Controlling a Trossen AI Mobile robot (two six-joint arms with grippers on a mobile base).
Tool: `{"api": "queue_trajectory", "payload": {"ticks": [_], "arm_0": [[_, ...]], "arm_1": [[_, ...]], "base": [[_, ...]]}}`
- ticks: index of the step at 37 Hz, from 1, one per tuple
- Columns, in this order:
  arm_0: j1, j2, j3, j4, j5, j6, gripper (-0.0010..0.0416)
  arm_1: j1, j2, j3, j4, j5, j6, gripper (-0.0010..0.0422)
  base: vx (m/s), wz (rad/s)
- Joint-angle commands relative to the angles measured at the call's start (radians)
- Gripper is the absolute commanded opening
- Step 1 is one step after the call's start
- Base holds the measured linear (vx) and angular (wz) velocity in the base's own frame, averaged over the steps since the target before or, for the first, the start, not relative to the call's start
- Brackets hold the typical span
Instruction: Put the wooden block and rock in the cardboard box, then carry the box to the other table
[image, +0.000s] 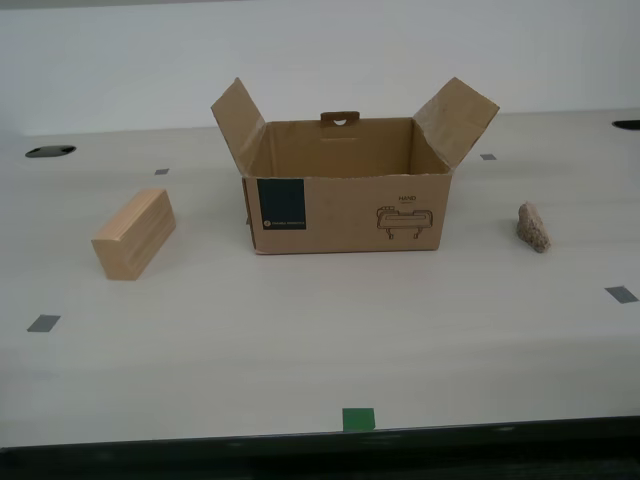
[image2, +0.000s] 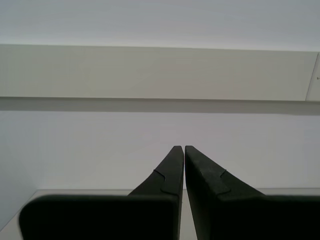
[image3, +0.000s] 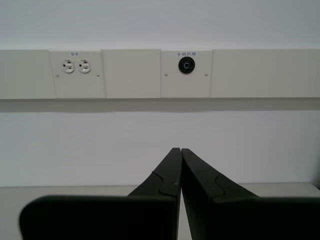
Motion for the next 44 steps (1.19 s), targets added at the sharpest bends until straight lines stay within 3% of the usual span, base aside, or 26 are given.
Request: {"api": "queue_trajectory", "payload": {"ticks": [1,44], "arm_0": [[0.000,0.000,0.001,0.005,0.000,0.000,0.0000],[0.000,0.000,0.001,0.005,0.000,0.000,0.0000]], "arm_1": [[0.000,0.000,0.001,0.006,0.002,0.002,0.0000],[0.000,0.000,0.001,0.006,0.002,0.002,0.0000]], "base": [[0.000,0.000],[0.000,0.000]]}}
